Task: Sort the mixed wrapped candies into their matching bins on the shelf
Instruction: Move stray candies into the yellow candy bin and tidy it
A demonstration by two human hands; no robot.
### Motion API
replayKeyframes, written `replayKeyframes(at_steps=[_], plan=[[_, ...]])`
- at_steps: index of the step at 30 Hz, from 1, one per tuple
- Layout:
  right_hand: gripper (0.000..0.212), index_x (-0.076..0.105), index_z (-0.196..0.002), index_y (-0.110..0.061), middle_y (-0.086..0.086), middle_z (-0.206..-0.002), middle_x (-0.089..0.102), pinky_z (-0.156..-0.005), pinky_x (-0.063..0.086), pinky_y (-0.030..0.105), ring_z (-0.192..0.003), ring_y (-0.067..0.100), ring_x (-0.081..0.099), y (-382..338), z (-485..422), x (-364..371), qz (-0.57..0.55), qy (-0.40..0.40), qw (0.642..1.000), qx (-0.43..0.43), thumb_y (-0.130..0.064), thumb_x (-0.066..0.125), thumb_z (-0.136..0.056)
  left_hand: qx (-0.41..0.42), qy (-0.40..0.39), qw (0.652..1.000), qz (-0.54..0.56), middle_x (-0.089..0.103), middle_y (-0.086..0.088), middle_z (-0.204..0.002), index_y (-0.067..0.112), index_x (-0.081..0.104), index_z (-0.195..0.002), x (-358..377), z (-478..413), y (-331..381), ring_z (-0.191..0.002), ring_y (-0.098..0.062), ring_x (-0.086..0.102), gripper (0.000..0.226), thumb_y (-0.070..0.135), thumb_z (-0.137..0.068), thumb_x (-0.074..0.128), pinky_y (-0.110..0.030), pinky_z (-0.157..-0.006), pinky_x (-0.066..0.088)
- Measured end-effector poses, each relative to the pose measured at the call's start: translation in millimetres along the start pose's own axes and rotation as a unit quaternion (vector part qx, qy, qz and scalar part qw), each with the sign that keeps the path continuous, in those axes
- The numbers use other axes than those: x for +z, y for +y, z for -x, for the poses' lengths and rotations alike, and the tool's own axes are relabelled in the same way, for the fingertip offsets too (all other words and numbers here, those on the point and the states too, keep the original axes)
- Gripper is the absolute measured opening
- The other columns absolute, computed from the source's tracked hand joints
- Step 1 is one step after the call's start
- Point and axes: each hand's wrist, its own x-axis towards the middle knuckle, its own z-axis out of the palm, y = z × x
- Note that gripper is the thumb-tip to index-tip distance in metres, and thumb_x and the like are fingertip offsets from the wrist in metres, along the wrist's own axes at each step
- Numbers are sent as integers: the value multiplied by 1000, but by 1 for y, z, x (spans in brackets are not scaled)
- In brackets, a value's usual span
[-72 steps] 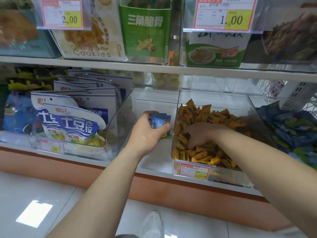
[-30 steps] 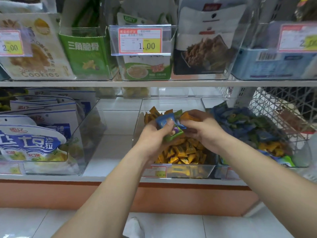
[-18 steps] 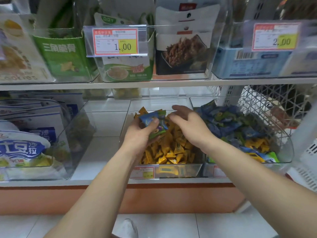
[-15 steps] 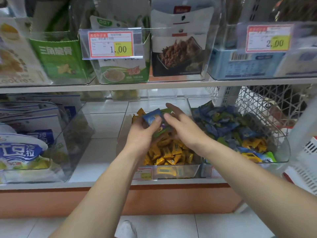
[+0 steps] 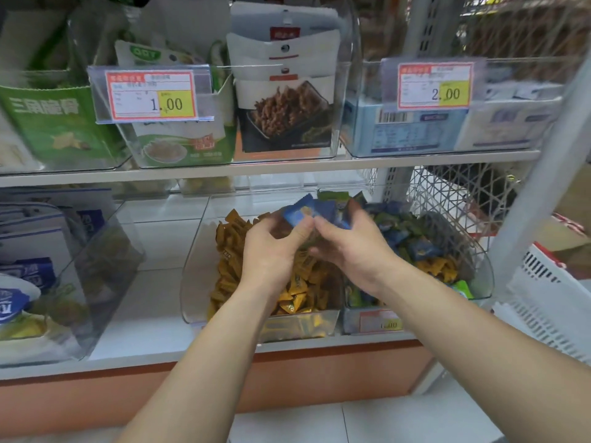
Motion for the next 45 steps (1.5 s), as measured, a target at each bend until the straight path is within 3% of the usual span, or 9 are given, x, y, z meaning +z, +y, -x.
replayKeyframes(at_steps=[3, 6, 11, 14, 19, 24, 27, 39, 45], plan=[[37, 51, -127, -30, -20, -111, 65, -79, 46, 9, -97, -7, 61, -4, -6, -32, 295, 106, 939, -142, -18, 66, -95, 11, -29, 993, -111, 67, 9, -121, 23, 57, -136, -2, -2, -4, -110, -2, 62, 54, 42, -88, 71, -15, -88, 47], [44, 47, -140, -25, 2, -128, 51, -87, 42, 24, -105, 13, 52, -2, -12, -75, 524, 122, 816, -212, -16, 57, -99, 69, -45, 956, -283, 65, 13, -123, 26, 60, -133, -13, -5, -7, -114, -3, 58, 45, 41, -91, 66, -17, -87, 41], [61, 26, -153, -42, -1, -163, 21, -115, 29, 55, -146, 42, 20, 10, -23, -110, 770, 35, 637, 26, -66, 20, -97, 92, -51, 898, -427, 65, 10, -127, 30, 62, -128, -40, -11, -7, -116, -11, 58, 40, 44, -92, 62, -23, -87, 40], [74, 17, -153, -47, -10, -166, 10, -119, 13, 57, -151, 38, -1, 9, -30, -106, 763, 37, 642, 71, -80, 12, -88, 93, -45, 879, -466, 65, 10, -128, 32, 61, -129, -61, -15, -4, -117, -15, 59, 40, 45, -91, 61, -28, -89, 45], [65, 36, -148, -34, 0, -154, 38, -113, 29, 49, -143, 36, 28, -1, -26, -76, 776, 59, 627, -24, -66, 39, -91, 93, 0, 863, -496, 61, -3, -135, 25, 58, -136, -103, -22, -4, -123, -24, 55, 48, 37, -89, 67, -33, -94, 44], [24, 64, -101, -37, -15, -86, 57, -60, 41, 27, -93, 21, 59, 0, -21, -6, 692, -25, 710, -130, -55, 52, -90, 24, 28, 869, -494, 57, -7, -141, 18, 46, -145, -140, -22, -13, -124, -29, 56, 61, 38, -91, 65, -37, -99, 45], [45, 59, -128, -38, -8, -120, 63, -74, 46, 28, -103, 15, 57, 20, -38, 39, 662, -146, 730, -88, -60, 50, -89, -30, -4, 879, -475, 63, -2, -134, 20, 41, -147, -154, -20, -23, -119, -24, 62, 55, 27, -95, 59, -34, -99, 48], [92, 24, -151, -29, 7, -145, 45, -99, 41, 48, -130, 38, 47, 114, -163, 107, 762, -184, 621, 19, -74, 59, -78, 17, -38, 891, -452, 66, 4, -130, 32, 44, -145, -174, -19, -35, -117, -19, 64, 52, 41, -94, 52, -37, -98, 52], [80, 52, -136, -35, -2, -127, 60, -98, 47, 41, -115, 24, 55, 113, -156, 116, 750, -307, 582, 76, -83, 53, -72, 3, -37, 894, -447, 68, 9, -127, 39, 45, -142, -176, -20, -31, -115, -18, 65, 62, 55, -82, 44, -37, -95, 54]])
